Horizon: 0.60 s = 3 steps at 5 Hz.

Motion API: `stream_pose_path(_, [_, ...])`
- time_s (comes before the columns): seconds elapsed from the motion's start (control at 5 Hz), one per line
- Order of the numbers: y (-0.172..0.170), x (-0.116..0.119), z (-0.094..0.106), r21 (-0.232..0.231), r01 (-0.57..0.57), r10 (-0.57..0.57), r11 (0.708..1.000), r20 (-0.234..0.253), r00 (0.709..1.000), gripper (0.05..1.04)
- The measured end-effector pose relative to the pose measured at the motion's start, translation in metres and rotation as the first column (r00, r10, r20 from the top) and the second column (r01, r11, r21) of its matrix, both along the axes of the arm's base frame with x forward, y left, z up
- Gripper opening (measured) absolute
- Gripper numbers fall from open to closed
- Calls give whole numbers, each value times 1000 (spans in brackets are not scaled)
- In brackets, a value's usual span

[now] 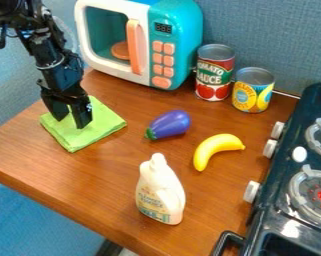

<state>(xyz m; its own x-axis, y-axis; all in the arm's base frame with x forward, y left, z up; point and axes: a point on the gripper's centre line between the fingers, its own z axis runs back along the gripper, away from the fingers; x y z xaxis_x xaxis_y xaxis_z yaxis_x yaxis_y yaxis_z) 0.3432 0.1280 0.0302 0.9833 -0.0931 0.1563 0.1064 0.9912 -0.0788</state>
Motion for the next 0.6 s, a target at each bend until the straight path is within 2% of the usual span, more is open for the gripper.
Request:
stream_pose_path(0.2, [-2,4,-9,15,8,-8,1000,-21,1000,1001])
stream_pose_path(0.4, [-1,7,-13,51,-7,11,999,-67,998,1001])
stream_pose_path(0.6, [-6,0,-16,131,-39,57,991,-137,989,1001])
